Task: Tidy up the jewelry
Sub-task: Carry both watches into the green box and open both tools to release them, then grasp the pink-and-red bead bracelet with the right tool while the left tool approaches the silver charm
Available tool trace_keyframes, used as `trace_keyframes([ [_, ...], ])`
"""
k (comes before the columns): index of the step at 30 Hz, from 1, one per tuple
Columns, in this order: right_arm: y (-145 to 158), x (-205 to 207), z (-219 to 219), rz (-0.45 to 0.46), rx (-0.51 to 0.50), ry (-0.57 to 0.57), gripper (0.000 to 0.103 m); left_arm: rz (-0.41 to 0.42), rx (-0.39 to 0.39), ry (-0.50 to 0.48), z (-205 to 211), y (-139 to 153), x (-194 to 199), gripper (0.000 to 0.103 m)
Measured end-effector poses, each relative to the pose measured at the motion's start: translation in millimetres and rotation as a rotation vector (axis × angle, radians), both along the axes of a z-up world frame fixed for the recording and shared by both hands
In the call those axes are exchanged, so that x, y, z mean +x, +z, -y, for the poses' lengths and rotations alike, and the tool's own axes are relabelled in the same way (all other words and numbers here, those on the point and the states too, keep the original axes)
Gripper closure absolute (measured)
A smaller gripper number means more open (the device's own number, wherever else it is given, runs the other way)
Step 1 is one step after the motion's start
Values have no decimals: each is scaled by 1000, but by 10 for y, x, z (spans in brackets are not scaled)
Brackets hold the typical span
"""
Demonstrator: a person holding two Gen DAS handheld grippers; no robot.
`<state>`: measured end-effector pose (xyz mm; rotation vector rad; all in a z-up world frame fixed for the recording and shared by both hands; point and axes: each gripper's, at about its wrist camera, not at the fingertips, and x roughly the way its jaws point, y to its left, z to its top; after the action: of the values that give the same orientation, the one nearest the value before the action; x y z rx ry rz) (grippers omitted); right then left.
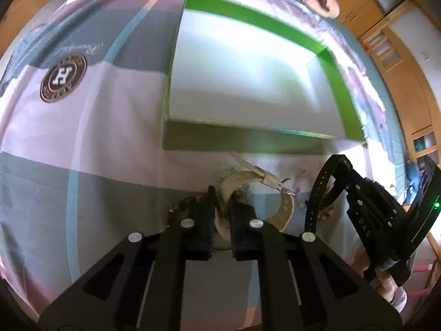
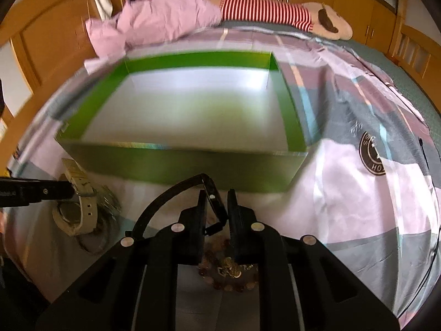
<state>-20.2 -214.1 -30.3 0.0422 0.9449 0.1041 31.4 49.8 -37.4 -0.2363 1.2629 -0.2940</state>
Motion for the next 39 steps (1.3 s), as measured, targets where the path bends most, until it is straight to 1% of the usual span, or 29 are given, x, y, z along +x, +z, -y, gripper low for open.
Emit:
trace_keyframes([
  [3, 246, -33, 28, 57, 64, 16, 88, 86, -49, -3, -78, 274, -32, 94],
  [4, 363, -23, 28, 89, 73, 23, 88, 123, -65, -6, -98, 396, -24, 94],
  [6, 536, 60, 3, 130, 56, 34, 88, 199, -86, 7, -135, 616, 71, 94],
  [8, 626, 194, -3, 141, 32, 28, 88, 245, -84, 31, -145, 715, 184, 94],
  [10, 635, 396, 28, 137, 47, 16, 88, 267, -55, 65, -119, 711, 381, 94],
  [13, 465, 680, 88, 104, 39, -29, 88, 261, -39, 93, -152, 577, 601, 94],
  [15, 298, 785, 144, 68, 48, -58, 88, 228, -36, 93, -151, 452, 723, 94],
  [17, 181, 846, 179, 31, 72, -79, 87, 201, -10, 88, -147, 339, 762, 93],
  [18, 147, 866, 195, 18, 78, -82, 77, 195, -1, 83, -138, 293, 771, 88],
  [19, 142, 865, 205, 16, 76, -83, 61, 181, 7, 77, -110, 238, 780, 80],
  [20, 158, 851, 209, 20, 75, -86, 55, 178, 11, 77, -114, 219, 770, 77],
  [21, 217, 802, 229, 37, 92, -88, 52, 178, 18, 77, -107, 212, 756, 72],
  [23, 357, 678, 252, 58, 135, -64, 52, 193, 22, 54, -89, 287, 653, 70],
  [24, 448, 577, 257, 71, 146, -43, 52, 201, 17, 41, -86, 336, 590, 68],
  [26, 578, 370, 231, 95, 124, -9, 52, 209, 16, 5, -80, 430, 345, 59],
  [28, 614, 175, 182, 98, 55, 41, 52, 199, 25, -22, -43, 423, 144, 51],
  [29, 563, 83, 161, 82, 16, 62, 52, 195, 31, -35, -16, 386, 56, 51],
  [31, 387, 27, 166, 11, -23, 58, 51, 148, 88, -48, 69, 197, -77, 50],
  [33, 124, 46, 209, -104, -25, 31, 51, 86, 158, -60, 185, -18, -110, 50],
  [34, 23, 63, 225, -149, -17, 23, 51, 58, 207, -62, 250, -128, -107, 50],
  [35, -76, 82, 238, -192, -10, 19, 51, 47, 245, -65, 300, -200, -97, 50],
  [37, -158, 86, 233, -224, -12, 20, 51, 44, 288, -72, 382, -276, -80, 48],
  [39, -191, 73, 202, -232, -30, 32, 51, 45, 286, -74, 415, -287, -69, 44],
])
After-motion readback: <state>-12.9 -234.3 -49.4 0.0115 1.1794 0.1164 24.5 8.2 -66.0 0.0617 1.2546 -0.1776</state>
